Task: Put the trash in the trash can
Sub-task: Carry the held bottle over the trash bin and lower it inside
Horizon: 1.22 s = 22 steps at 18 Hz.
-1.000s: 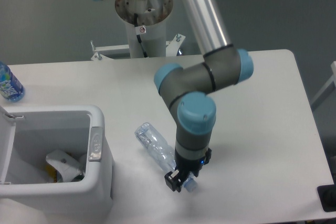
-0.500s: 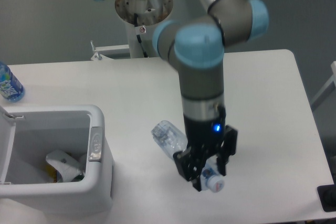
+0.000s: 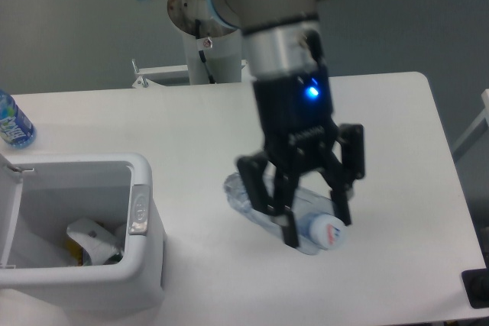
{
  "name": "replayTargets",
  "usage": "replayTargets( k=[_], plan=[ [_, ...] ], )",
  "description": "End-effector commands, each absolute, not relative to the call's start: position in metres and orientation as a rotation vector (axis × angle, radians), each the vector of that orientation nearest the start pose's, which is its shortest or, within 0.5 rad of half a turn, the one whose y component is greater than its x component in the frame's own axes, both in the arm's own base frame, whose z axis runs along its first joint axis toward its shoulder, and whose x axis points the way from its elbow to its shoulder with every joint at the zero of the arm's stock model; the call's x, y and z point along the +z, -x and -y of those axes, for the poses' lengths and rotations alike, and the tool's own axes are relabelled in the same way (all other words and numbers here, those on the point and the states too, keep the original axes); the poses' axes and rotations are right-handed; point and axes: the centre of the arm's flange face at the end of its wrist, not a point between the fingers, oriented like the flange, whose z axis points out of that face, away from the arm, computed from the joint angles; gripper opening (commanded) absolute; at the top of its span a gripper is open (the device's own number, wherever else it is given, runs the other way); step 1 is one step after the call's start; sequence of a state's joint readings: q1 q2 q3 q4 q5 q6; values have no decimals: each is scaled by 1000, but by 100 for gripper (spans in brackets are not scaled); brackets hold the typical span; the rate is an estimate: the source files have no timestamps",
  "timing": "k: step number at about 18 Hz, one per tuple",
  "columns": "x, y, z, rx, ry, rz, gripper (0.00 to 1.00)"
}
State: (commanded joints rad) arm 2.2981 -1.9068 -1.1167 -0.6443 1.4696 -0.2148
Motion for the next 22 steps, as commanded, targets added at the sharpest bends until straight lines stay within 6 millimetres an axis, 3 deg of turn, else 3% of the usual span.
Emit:
replayTargets(
  k=[3,6,9,12,16,18,19,22],
  plan=[
    [664,298,-599,181,1888,833,56],
    [670,261,-612,147,1899,772,56],
    [662,229,-628,110,1930,725,56],
    [635,193,-652,60,1995,680,56],
    [613,180,-659,37,2039,677,61],
    [599,180,-660,34,2064,685,76],
    [592,181,-660,35,2077,688,96],
    [582,179,-660,21,2092,699,100]
  ],
)
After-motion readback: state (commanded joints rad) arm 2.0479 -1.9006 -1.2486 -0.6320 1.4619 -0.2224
